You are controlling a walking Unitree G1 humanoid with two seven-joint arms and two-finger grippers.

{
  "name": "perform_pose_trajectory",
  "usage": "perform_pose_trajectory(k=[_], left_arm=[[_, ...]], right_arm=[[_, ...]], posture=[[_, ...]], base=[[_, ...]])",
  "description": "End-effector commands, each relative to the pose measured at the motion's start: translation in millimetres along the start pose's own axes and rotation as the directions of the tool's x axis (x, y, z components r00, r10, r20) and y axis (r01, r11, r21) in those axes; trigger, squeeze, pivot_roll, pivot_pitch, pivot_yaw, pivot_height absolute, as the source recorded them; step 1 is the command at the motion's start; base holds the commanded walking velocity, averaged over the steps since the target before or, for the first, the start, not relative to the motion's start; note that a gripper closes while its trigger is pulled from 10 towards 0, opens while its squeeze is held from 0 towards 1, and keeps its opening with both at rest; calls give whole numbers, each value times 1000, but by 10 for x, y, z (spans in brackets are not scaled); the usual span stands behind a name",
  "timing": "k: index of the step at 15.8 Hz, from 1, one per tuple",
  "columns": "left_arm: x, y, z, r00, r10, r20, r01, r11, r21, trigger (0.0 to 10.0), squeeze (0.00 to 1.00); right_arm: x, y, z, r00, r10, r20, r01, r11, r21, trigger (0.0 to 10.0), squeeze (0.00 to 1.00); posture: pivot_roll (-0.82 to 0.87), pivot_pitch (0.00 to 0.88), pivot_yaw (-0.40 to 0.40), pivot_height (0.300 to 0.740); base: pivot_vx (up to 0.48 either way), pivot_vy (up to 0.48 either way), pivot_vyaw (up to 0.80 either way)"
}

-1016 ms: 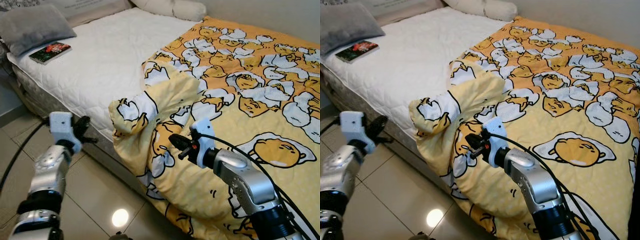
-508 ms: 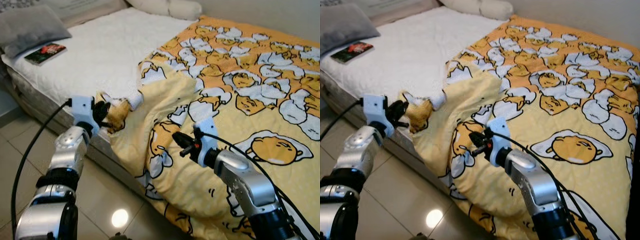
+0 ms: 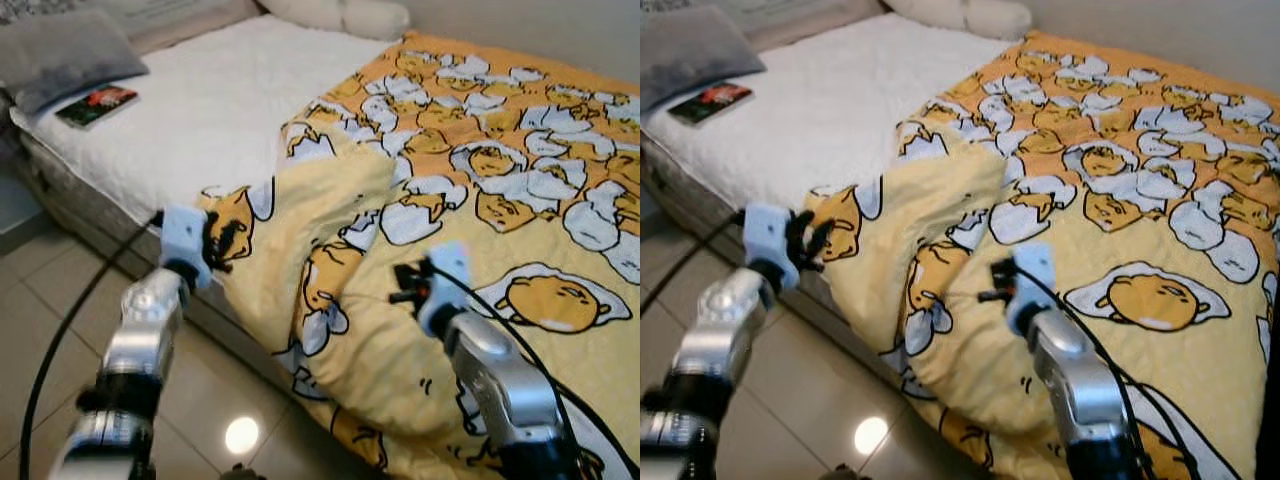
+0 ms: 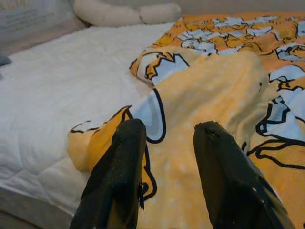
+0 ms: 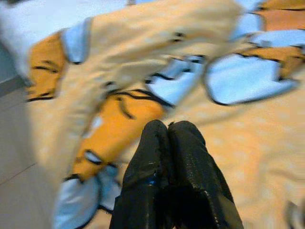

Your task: Clean up the room

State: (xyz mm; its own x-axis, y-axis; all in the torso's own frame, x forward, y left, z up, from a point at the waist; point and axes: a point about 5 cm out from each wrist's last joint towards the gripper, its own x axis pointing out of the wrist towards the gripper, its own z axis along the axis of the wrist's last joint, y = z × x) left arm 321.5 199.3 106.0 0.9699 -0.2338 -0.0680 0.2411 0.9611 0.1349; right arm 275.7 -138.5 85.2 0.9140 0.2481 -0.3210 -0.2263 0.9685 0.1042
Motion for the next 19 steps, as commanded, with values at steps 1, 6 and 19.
perform_pose_trajectory(k=[1, 6, 19], left_arm=[[-16, -48, 112, 1000, 2, 31, -3, 1000, 23, 10000, 0], [-143, -138, 201, 998, 43, 35, -43, 999, -4, 10000, 0], [-311, -173, 221, 997, 69, -48, -72, 995, -73, 10000, 847]], right_arm=[[-39, -69, -29, 997, -71, 6, 71, 997, 1, 10000, 0], [-89, -87, -122, 987, -160, 11, 159, 985, 61, 10000, 0], [-14, -93, -114, 982, -187, 28, 182, 975, 128, 10000, 1000]], posture=[[-39, 0, 37, 740], [-33, 0, 49, 740], [-13, 0, 42, 740]], base=[[0, 0, 0], [0, 353, -335], [0, 393, -514]])
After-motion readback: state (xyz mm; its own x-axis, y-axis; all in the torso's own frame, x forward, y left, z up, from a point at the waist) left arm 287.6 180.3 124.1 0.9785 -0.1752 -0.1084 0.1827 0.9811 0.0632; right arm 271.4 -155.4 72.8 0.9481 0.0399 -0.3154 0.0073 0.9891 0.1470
